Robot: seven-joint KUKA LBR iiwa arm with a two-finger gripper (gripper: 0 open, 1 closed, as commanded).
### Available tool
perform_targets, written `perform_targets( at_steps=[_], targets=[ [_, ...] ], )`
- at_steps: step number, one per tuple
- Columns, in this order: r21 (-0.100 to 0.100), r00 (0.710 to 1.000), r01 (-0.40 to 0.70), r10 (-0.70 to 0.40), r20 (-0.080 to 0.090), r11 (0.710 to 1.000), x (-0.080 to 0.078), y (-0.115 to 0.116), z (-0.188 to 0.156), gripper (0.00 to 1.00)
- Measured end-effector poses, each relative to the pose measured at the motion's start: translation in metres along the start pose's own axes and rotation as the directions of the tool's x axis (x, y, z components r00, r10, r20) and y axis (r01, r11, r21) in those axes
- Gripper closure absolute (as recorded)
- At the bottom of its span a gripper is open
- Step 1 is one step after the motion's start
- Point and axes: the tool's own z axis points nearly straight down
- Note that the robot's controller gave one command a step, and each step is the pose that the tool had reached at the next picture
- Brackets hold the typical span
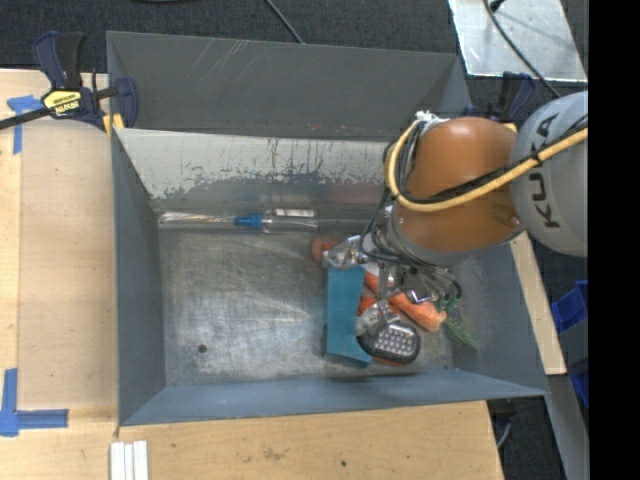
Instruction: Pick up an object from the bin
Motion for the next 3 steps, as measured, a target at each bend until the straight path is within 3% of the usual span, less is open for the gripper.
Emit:
perform_targets(
  at_steps=[1,2,3],
  targets=[
    [-0.002,1.0,-0.004,0.004,-0.008,1.0,0.008,-0.011,0.02,0.0],
    [-0.002,0.953,0.302,-0.302,-0.004,0.953,0.011,-0.011,0.042,0.0],
    [0.006,0.956,0.292,-0.292,0.02,0.957,0.026,-0.004,0.075,1.0]
  ],
)
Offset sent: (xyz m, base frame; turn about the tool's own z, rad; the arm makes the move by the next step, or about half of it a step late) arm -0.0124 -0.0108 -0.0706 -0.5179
